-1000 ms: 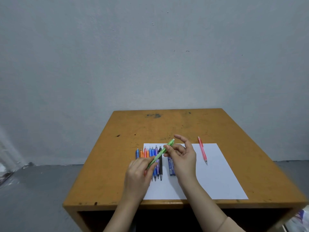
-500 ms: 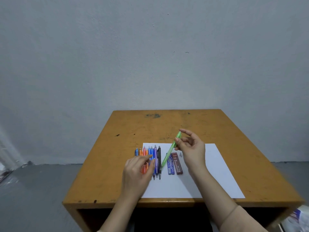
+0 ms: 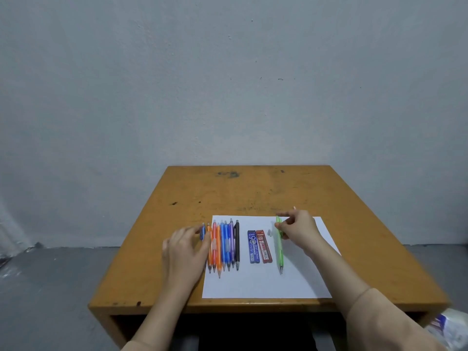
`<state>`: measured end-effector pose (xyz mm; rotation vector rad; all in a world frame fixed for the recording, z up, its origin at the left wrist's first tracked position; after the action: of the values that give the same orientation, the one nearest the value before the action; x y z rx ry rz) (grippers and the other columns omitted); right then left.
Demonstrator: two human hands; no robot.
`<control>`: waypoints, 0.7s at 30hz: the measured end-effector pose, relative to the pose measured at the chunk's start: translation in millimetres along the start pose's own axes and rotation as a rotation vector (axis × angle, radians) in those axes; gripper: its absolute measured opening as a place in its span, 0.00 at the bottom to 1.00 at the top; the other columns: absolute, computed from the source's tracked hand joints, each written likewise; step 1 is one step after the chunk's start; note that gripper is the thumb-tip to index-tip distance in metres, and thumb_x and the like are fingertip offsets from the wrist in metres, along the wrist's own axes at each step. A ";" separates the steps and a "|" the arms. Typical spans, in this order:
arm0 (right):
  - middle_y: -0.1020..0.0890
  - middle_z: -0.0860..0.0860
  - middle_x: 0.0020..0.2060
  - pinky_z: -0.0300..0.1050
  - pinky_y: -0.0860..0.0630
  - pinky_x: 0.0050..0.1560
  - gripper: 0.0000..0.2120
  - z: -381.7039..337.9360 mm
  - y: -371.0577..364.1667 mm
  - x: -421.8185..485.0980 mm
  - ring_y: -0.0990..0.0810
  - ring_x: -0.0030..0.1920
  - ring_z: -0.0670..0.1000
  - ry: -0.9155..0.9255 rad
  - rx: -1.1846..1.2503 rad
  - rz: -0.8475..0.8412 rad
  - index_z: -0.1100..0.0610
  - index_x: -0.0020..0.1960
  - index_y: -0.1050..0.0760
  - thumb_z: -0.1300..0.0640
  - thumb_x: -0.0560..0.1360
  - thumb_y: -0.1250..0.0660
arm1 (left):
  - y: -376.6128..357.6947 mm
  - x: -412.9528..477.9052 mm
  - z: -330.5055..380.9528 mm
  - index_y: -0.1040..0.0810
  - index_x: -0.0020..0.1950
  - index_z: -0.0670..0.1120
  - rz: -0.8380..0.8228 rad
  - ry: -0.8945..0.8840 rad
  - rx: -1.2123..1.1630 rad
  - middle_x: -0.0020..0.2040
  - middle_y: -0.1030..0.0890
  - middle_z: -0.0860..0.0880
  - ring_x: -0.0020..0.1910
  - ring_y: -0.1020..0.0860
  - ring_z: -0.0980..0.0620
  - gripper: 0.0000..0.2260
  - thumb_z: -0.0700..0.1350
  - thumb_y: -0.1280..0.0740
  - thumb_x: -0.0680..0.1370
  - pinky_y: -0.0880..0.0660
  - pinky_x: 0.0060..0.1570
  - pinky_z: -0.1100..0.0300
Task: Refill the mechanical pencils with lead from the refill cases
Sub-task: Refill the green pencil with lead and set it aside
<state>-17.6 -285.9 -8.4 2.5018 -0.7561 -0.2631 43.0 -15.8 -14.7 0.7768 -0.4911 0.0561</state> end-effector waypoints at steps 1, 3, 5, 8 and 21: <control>0.26 0.50 0.27 0.50 0.24 0.56 0.12 2.1 -2.5 0.4 0.22 0.32 0.49 -0.006 -0.030 -0.009 0.59 0.58 0.22 0.64 0.75 0.31 | 1.2 3.2 -4.4 0.23 0.63 0.51 -0.009 0.025 0.035 0.58 0.22 0.55 0.60 0.28 0.57 0.17 0.56 0.37 0.78 0.39 0.62 0.56; 0.25 0.50 0.28 0.49 0.25 0.58 0.13 4.5 -7.0 0.8 0.22 0.37 0.51 -0.017 -0.072 -0.020 0.59 0.59 0.22 0.63 0.75 0.31 | 2.1 8.3 -14.8 0.25 0.65 0.51 -0.037 0.076 0.094 0.61 0.23 0.54 0.63 0.30 0.56 0.18 0.57 0.38 0.78 0.40 0.65 0.54; 0.25 0.50 0.30 0.45 0.26 0.53 0.13 6.2 -9.7 2.5 0.22 0.40 0.53 -0.033 -0.094 -0.024 0.58 0.59 0.22 0.63 0.75 0.31 | 0.8 10.8 -25.2 0.26 0.66 0.52 -0.078 0.111 0.141 0.63 0.25 0.53 0.65 0.31 0.55 0.19 0.57 0.39 0.78 0.41 0.67 0.53; 0.24 0.50 0.34 0.40 0.31 0.48 0.13 8.6 -11.9 5.5 0.22 0.45 0.53 -0.059 -0.129 -0.034 0.58 0.60 0.22 0.62 0.76 0.33 | -1.9 10.1 -34.3 0.28 0.68 0.51 -0.115 0.127 0.181 0.64 0.26 0.53 0.66 0.32 0.54 0.20 0.57 0.39 0.78 0.41 0.68 0.52; 0.18 0.54 0.43 0.33 0.30 0.35 0.11 13.2 -12.0 -0.6 0.20 0.32 0.48 -0.082 -0.150 0.004 0.60 0.58 0.21 0.64 0.77 0.35 | -13.3 7.5 -38.3 0.34 0.73 0.49 -0.208 0.116 0.320 0.70 0.31 0.52 0.70 0.36 0.54 0.26 0.60 0.43 0.79 0.41 0.69 0.51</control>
<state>-16.8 -282.4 -25.9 2.3598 -0.7449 -0.4083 68.2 -0.2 -43.3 1.1282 -0.2914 -0.0138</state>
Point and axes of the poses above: each hand's wrist, its own x-axis towards the middle knuckle, its own y-axis out of the back of the hand, z = x × y, the point moved 6 cm from there along x, towards the middle knuckle
